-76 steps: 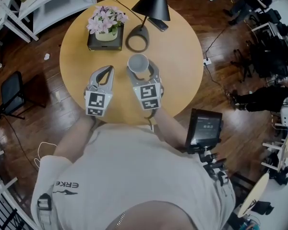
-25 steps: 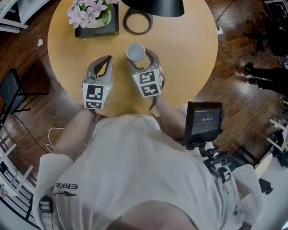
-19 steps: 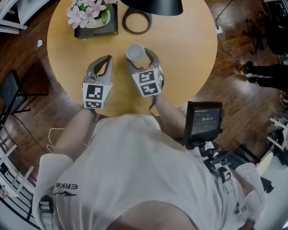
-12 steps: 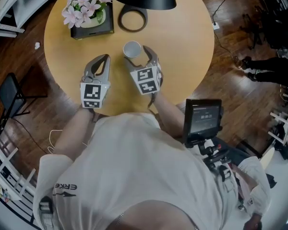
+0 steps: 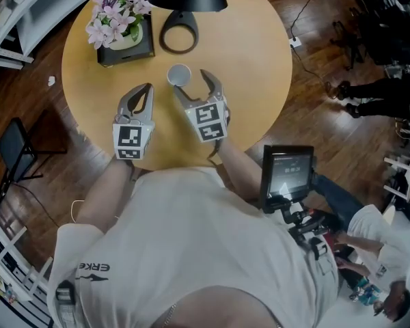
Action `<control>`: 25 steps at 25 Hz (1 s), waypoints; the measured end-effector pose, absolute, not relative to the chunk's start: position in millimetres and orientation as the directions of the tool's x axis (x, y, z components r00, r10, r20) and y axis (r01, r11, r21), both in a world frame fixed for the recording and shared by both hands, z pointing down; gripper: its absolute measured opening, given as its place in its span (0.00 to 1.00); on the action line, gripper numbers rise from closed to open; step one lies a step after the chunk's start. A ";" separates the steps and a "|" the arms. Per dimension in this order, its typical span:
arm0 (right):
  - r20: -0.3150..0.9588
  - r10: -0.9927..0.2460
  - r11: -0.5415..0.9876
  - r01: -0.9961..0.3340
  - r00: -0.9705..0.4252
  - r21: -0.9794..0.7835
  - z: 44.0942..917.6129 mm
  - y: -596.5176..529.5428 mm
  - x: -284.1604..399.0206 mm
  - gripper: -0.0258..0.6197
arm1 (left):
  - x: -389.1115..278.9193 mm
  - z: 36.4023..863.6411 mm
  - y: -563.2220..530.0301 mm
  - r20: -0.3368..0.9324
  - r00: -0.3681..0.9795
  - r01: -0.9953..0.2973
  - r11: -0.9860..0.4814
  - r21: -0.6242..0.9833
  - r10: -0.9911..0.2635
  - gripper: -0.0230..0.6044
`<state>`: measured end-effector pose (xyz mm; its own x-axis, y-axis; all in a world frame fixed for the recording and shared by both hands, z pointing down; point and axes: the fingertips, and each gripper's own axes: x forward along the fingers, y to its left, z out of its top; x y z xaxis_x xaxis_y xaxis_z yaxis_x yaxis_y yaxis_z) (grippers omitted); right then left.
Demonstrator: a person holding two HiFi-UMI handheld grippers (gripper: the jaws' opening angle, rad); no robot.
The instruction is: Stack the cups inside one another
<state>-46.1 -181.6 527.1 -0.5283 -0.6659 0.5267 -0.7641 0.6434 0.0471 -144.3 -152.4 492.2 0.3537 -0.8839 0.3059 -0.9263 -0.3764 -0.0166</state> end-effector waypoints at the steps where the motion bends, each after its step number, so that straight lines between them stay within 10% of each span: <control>1: 0.508 -0.674 0.642 -0.766 -0.536 0.044 518.7 -180.0 -45.0 0.59 | -143.6 488.2 -151.4 0.297 0.352 -0.927 -0.374 -0.017 -0.888 0.04; 25: 0.253 -0.838 0.513 -0.856 -0.483 0.064 402.2 -106.1 14.1 0.12 | -100.4 399.7 -103.7 0.056 0.420 -0.907 -0.421 -0.024 -0.906 0.04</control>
<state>14.1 -106.1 402.2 -0.4834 -0.8381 0.2527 -0.8560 0.5130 0.0642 -100.4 -103.7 399.7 0.4197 -0.9060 0.0557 -0.9065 -0.4214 -0.0244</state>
